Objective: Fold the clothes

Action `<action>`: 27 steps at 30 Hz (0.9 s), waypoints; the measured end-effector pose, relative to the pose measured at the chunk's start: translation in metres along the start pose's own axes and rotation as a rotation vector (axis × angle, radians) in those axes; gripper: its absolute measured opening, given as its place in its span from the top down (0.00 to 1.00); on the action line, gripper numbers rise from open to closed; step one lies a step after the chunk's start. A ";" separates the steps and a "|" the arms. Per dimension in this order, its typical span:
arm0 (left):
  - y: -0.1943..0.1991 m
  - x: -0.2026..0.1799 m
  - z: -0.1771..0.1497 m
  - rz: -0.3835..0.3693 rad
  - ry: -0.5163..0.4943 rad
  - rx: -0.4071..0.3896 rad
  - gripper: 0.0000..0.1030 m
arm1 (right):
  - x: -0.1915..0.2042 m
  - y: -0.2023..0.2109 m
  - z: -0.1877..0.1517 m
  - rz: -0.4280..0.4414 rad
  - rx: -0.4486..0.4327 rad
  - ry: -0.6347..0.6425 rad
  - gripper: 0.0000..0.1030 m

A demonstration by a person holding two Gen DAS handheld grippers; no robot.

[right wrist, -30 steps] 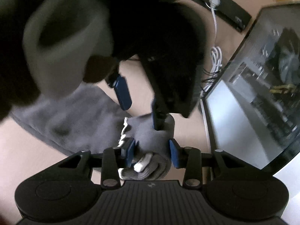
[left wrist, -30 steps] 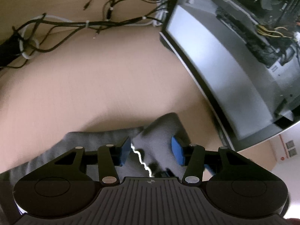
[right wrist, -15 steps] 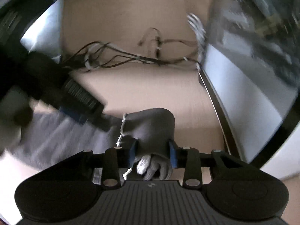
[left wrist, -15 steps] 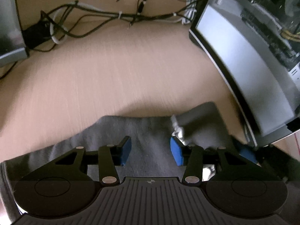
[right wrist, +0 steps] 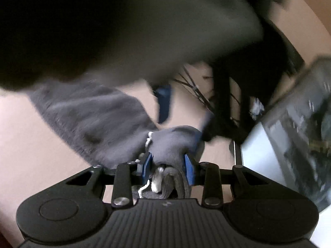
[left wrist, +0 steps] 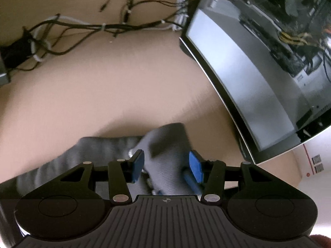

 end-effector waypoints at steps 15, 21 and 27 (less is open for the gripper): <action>-0.011 0.035 -0.018 0.038 0.064 0.024 0.36 | -0.059 0.020 -0.028 0.361 -0.070 -0.779 0.56; -0.007 0.052 -0.022 0.037 0.112 0.027 0.31 | -0.092 -0.002 -0.062 0.513 -0.090 -1.283 0.49; -0.006 0.066 -0.026 0.026 0.163 0.041 0.29 | -0.073 -0.035 -0.055 0.591 -0.065 -1.340 0.41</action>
Point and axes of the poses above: each gripper's, at about its wrist camera, not at the fingertips, and y roughly against the way its jaws point, x to its left, z to its top, the point moved 9 cm from there along -y, roughly the way its jaws point, and after that the axes turned 9 degrees about z, right-handed, at the moved point
